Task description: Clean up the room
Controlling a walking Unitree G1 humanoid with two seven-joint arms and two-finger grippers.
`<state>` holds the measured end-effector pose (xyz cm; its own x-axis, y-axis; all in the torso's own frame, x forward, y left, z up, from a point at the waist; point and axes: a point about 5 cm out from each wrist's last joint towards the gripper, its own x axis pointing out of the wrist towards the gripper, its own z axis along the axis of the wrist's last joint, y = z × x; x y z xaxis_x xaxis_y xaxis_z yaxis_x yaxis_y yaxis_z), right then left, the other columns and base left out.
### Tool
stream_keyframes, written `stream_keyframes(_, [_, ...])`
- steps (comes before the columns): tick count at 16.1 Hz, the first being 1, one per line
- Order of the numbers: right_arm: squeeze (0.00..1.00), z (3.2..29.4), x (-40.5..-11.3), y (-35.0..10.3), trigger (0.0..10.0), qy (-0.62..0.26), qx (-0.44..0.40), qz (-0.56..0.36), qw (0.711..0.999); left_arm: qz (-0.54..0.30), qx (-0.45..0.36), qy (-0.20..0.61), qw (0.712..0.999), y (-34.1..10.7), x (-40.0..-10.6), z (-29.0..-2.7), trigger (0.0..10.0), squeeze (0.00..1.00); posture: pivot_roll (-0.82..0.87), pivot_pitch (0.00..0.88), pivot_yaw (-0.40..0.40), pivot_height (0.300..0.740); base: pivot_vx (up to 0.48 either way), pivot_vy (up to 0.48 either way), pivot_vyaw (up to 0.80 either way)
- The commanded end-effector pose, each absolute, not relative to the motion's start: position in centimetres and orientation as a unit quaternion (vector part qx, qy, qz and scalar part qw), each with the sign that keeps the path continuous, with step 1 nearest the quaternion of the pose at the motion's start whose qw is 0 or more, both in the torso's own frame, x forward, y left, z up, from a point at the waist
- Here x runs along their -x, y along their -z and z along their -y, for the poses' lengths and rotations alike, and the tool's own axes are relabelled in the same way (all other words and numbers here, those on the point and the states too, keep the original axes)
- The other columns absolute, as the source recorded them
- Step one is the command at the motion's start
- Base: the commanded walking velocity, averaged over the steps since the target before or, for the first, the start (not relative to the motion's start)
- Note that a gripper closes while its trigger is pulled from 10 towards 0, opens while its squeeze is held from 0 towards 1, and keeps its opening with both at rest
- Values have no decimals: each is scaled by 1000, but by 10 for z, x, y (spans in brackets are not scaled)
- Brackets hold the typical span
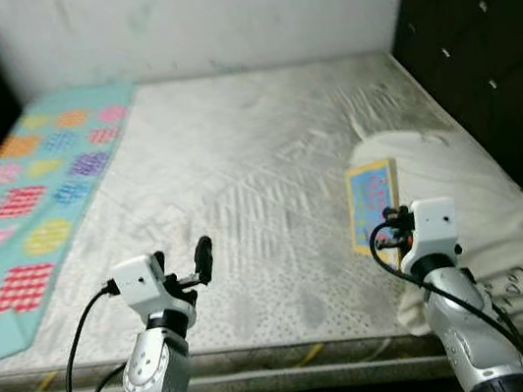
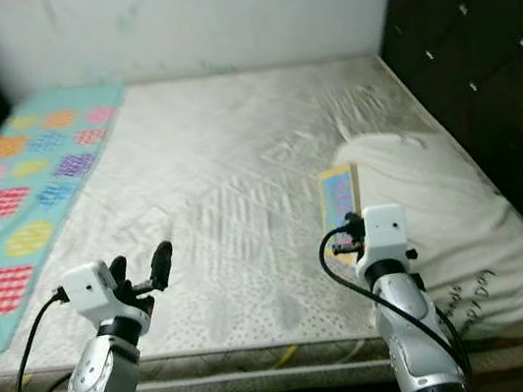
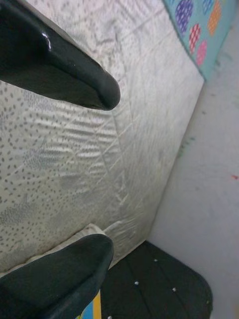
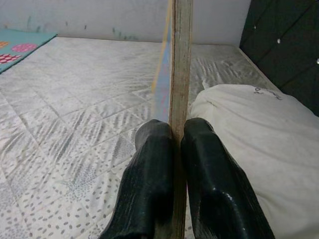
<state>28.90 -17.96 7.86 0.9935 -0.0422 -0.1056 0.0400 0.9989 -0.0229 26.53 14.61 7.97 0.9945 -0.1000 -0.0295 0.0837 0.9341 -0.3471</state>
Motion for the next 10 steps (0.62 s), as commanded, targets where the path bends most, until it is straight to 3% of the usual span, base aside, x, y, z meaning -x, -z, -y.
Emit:
stream_keyframes(1, [0, 185, -294, -91, 10000, 30, 15, -26, 999, -21, 175, 52, 983, -82, -266, -144, 10000, 0, -143, 0, -7, 740, 0, 0, 0])
stream_keyframes(3, [0, 185, -293, -91, 10000, 30, 14, -26, 999, -21, 174, 57, 983, -82, -265, -143, 10000, 0, -143, 0, -7, 740, 0, 0, -256])
stream_keyframes(10, [0, 184, -294, -90, 10000, 27, 14, -27, 999, -22, 184, 52, 981, -81, -264, -144, 10000, 0, -142, 0, -9, 740, 0, 0, -613])
